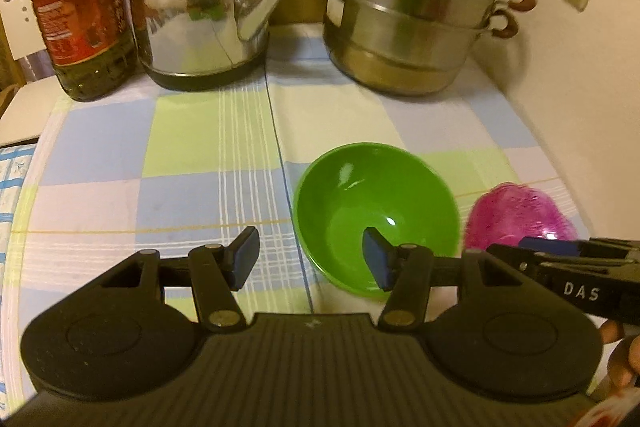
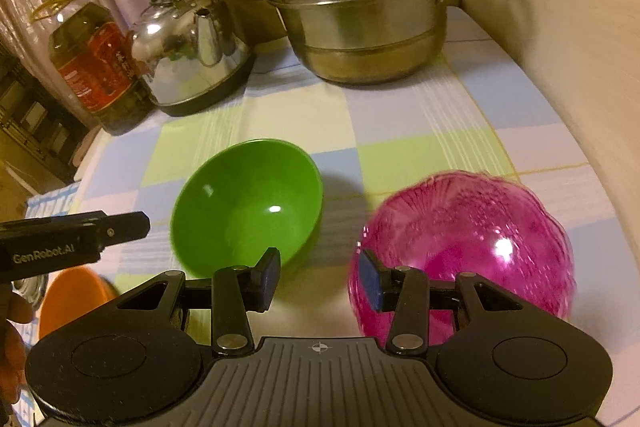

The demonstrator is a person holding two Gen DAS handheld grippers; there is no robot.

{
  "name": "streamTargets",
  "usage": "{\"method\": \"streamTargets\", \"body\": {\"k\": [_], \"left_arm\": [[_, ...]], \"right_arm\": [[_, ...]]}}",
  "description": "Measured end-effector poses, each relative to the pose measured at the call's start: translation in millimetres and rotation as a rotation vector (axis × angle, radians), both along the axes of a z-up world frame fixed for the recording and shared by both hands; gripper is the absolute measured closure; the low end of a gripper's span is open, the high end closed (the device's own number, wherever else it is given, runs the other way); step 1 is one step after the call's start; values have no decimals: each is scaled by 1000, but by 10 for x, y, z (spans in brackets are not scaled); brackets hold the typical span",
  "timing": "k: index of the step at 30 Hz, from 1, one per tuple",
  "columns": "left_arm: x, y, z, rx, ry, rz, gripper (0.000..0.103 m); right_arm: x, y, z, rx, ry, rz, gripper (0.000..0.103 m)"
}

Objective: Organize plates and bowls
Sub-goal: 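Close both grippers on the rim of the green bowl, then lift the green bowl with both grippers toward the orange-in-green bowl stack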

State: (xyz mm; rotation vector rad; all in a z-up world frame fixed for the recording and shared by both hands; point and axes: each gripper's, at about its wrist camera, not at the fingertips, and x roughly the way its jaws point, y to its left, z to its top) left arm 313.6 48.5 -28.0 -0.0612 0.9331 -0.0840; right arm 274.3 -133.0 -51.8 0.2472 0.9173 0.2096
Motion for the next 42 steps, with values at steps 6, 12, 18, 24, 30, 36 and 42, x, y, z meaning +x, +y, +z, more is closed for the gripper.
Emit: {"method": "streamTargets", "body": {"k": [6, 12, 18, 24, 30, 36, 42], "left_arm": [[279, 52, -195, -4, 55, -9, 56], [482, 65, -344, -20, 110, -15, 61], [574, 72, -455, -29, 135, -14, 71], [618, 80, -510, -46, 149, -10, 81], [637, 64, -547, -53, 167, -21, 91], [625, 54, -547, -45, 165, -13, 96], [572, 12, -506, -27, 160, -22, 96]], "right_arm": [[335, 37, -161, 16, 37, 9, 59], [545, 66, -295, 16, 70, 8, 59], [679, 111, -394, 20, 102, 23, 68], [751, 153, -451, 8, 119, 30, 76], [784, 155, -483, 11, 131, 30, 84], [789, 175, -489, 15, 134, 33, 92], [766, 185, -473, 5, 127, 22, 93]]}}
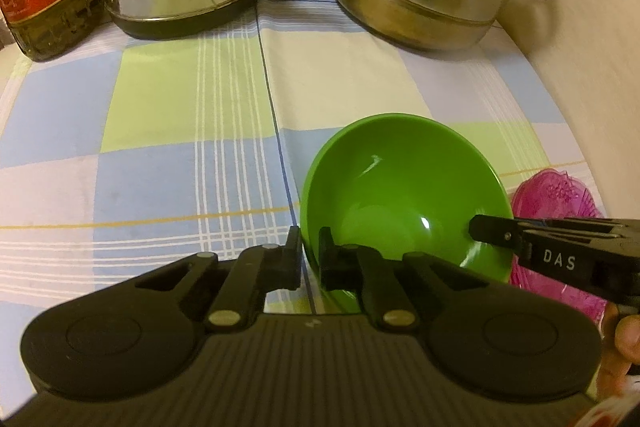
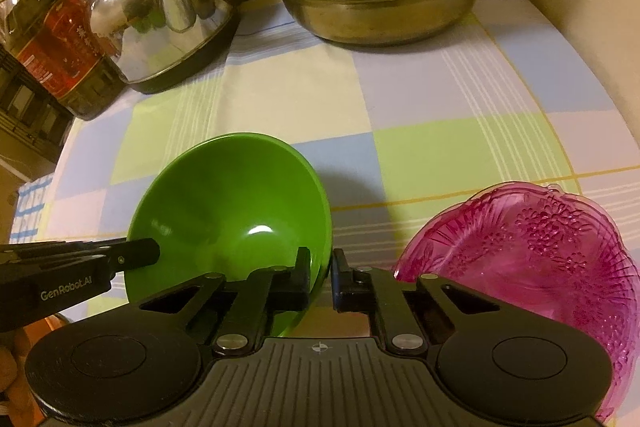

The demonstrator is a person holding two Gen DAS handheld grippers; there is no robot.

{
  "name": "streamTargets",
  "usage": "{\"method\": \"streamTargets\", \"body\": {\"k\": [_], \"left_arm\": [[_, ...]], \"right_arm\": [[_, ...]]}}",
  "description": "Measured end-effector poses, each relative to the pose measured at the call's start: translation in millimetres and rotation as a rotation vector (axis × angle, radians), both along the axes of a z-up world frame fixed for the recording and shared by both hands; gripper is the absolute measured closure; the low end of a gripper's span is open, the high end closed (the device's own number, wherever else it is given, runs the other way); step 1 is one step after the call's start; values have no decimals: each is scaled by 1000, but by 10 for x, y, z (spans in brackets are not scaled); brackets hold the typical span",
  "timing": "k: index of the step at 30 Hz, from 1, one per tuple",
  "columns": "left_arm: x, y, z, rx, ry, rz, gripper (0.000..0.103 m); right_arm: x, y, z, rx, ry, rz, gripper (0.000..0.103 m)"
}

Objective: Organize plates and bowls
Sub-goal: 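Lift the green bowl with both grippers toward the orange-in-green bowl stack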

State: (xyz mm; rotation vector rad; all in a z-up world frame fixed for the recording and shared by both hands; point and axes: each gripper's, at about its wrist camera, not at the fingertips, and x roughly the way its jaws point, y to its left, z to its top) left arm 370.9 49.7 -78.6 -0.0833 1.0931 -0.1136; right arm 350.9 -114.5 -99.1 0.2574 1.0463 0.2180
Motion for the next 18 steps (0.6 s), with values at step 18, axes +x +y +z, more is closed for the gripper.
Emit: {"method": "streamTargets", "body": {"k": [18], "left_arm": [[-742, -172, 490, -47, -61, 12, 97]], "right_arm": [[-765, -200, 498, 9, -71, -15, 93]]}}
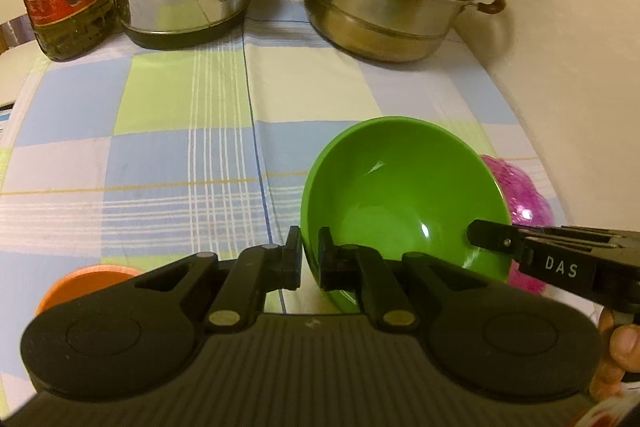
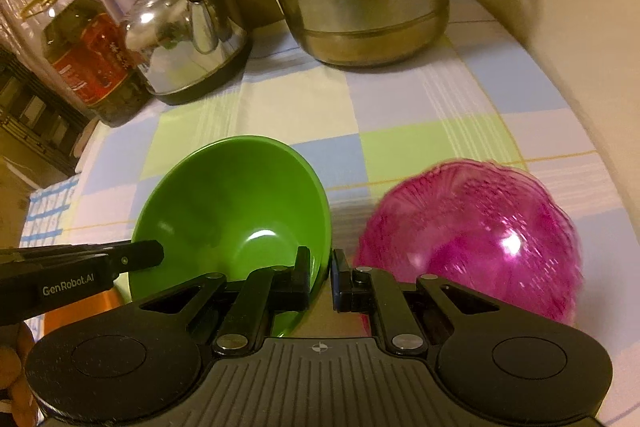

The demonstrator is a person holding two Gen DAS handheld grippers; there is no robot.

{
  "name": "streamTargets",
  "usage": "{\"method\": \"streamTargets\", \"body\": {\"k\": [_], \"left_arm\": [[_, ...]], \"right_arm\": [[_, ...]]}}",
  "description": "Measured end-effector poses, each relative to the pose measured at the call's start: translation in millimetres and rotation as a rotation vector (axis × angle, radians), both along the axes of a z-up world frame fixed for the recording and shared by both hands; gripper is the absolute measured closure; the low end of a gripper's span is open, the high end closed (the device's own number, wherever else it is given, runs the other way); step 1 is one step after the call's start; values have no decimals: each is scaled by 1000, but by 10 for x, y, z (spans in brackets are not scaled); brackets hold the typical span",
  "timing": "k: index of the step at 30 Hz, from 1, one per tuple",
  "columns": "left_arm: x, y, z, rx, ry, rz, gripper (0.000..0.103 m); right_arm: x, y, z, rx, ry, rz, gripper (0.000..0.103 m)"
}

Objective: Organize plates and bowls
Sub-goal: 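Lift the green bowl with both grippers toward the orange-in-green bowl stack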

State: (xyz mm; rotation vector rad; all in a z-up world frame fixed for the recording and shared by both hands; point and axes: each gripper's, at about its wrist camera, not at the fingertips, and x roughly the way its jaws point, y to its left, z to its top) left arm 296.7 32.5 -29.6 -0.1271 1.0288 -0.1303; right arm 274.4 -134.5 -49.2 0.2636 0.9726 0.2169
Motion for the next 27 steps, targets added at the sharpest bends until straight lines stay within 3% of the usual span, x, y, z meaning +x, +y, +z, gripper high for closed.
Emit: {"method": "streamTargets", "body": {"k": [14, 27], "left_arm": [[-963, -109, 384, -30, -80, 24, 97], [-1752, 39, 436, -53, -109, 87, 97]], "right_arm": [[-1020, -63, 362, -6, -97, -5, 93], [-1677, 127, 444, -7, -131, 42, 93]]}}
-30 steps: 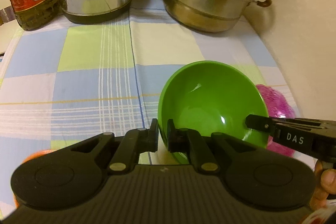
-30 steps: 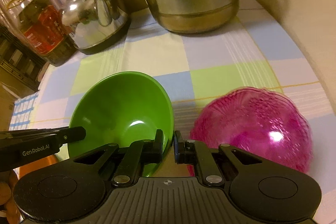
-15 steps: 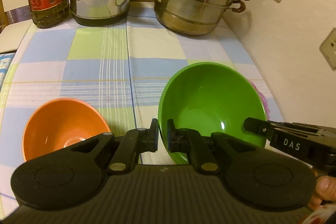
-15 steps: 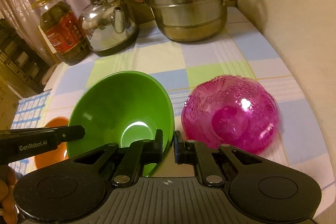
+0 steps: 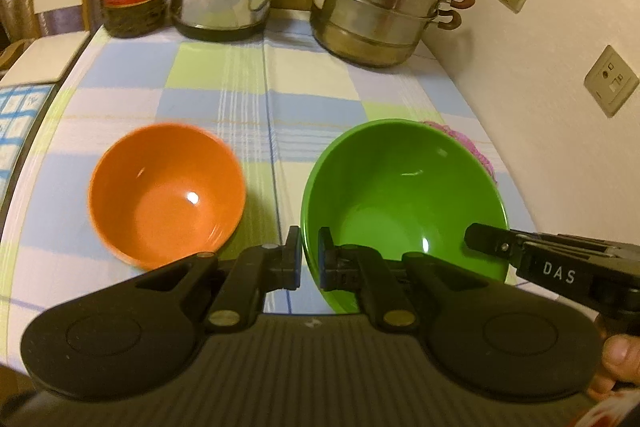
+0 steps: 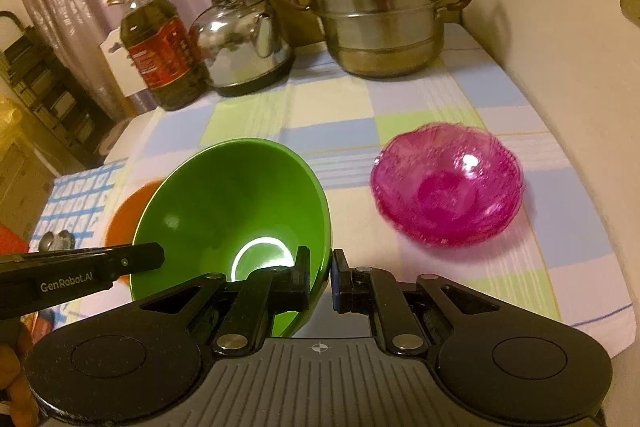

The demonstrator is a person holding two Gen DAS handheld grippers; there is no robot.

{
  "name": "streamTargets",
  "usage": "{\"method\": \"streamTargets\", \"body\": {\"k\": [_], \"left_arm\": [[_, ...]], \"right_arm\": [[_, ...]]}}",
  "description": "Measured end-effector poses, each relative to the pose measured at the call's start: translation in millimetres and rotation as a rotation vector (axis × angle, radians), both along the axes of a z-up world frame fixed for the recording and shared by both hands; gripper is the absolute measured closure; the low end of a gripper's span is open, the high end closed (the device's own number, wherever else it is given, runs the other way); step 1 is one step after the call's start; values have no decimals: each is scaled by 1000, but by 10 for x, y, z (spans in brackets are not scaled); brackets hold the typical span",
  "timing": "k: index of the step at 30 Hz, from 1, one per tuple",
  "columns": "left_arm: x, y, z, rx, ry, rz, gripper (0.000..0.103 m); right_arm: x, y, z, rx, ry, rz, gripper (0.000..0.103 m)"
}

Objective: Organize plates and bowls
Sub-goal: 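Lift the green bowl with both grippers toward the orange-in-green bowl stack, then lower the green bowl onto the orange bowl with both grippers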

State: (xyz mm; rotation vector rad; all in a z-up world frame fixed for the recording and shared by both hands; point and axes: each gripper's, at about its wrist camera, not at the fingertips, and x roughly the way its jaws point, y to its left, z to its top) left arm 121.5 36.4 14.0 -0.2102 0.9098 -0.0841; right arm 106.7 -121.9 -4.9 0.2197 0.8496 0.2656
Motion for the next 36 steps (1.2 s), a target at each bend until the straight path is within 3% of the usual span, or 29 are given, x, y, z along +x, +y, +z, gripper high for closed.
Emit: {"method": "streamTargets", "body": {"k": [21, 36], "left_arm": [[-882, 493, 9, -1, -8, 143, 97], [-788, 865, 190, -8, -38, 194, 97]], "right_arm": [[-461, 555, -47, -14, -7, 164, 93], [-278, 922, 85, -4, -31, 215, 93]]}}
